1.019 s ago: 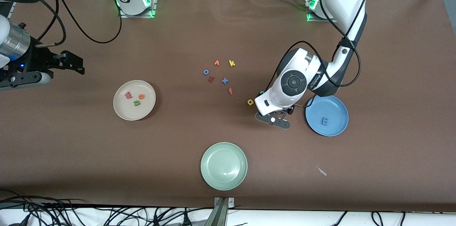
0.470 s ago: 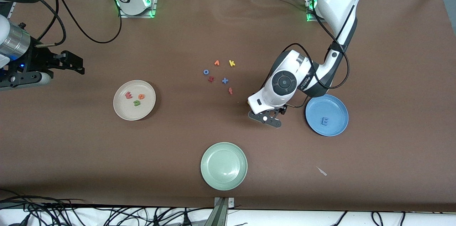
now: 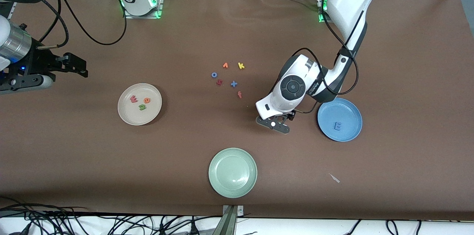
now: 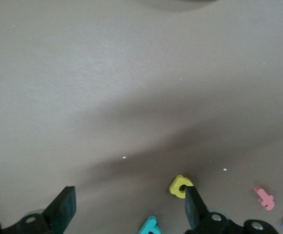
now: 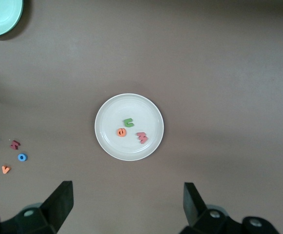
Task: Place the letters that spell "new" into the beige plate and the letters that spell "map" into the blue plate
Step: 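Lower the left gripper and grasp the yellow letter d, then carry the yellow letter onto the blue plate and open the left gripper, then move the left gripper back over the teal letter, then grasp the teal letter b with the left gripper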
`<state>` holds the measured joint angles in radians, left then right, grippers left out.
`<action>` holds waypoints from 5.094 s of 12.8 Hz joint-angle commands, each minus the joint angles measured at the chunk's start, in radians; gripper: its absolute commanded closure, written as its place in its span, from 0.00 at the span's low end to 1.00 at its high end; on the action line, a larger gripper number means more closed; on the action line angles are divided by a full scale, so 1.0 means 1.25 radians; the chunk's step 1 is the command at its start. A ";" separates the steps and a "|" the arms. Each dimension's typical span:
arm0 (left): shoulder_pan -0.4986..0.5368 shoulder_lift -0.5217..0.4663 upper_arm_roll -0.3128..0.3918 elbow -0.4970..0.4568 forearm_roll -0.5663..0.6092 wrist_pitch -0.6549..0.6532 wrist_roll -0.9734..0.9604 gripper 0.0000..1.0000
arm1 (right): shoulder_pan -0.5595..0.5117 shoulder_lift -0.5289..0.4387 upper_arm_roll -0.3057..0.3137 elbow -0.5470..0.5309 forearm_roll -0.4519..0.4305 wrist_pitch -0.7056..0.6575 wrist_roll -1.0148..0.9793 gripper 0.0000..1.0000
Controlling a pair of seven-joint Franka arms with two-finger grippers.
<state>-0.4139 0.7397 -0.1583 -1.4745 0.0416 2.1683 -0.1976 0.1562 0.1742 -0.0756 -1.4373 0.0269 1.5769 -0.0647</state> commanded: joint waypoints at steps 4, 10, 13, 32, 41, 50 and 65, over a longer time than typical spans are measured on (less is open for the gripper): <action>-0.055 0.040 0.004 -0.019 0.022 0.036 0.008 0.08 | -0.001 0.009 0.000 0.023 0.005 -0.015 -0.007 0.00; -0.080 0.052 0.004 -0.057 0.055 0.079 0.010 0.28 | -0.001 0.009 0.000 0.023 0.004 -0.016 -0.005 0.00; -0.071 0.051 0.004 -0.056 0.059 0.078 0.048 0.82 | -0.001 0.009 0.000 0.022 0.004 -0.016 -0.003 0.00; 0.234 -0.187 0.011 -0.203 0.101 -0.143 0.397 1.00 | 0.005 0.009 0.002 0.022 0.007 -0.017 0.003 0.00; 0.288 -0.179 0.005 -0.299 0.164 -0.002 0.406 0.00 | 0.006 0.008 0.003 0.022 0.006 -0.018 0.003 0.00; 0.201 -0.173 -0.216 -0.248 0.161 -0.095 -0.124 0.00 | 0.004 0.009 0.003 0.022 0.005 -0.017 0.000 0.00; 0.162 -0.031 -0.212 -0.261 0.246 0.118 -0.161 0.48 | 0.003 0.009 0.003 0.020 0.007 -0.020 0.003 0.00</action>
<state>-0.2187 0.6908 -0.4210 -1.8050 0.3123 2.2942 -0.3847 0.1608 0.1756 -0.0734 -1.4373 0.0272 1.5743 -0.0643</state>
